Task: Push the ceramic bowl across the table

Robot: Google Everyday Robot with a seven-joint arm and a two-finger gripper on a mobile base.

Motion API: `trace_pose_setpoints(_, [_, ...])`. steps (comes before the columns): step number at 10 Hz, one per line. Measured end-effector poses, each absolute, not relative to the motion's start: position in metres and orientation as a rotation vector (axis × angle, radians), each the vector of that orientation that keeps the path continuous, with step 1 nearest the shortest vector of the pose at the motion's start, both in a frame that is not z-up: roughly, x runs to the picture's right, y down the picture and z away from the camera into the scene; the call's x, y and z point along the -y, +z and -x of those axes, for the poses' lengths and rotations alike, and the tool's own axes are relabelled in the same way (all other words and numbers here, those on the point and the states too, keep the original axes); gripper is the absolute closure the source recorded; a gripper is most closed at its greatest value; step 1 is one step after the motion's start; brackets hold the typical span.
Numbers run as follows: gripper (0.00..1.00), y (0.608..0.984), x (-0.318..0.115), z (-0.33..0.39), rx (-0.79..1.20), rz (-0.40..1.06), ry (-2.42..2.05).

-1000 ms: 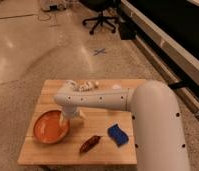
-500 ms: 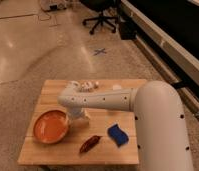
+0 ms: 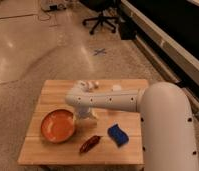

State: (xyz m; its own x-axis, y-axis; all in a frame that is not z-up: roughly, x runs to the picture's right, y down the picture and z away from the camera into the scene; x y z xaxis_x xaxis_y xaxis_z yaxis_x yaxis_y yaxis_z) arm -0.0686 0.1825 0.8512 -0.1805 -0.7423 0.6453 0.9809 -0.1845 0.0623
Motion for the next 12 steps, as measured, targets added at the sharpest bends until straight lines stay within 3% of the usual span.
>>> trace_pose_setpoints(6, [0.20, 0.881, -0.164, 0.017, 0.547, 0.615, -1.614])
trace_pose_setpoints(12, [0.20, 0.875, -0.156, -0.022, 0.552, 0.615, -1.571])
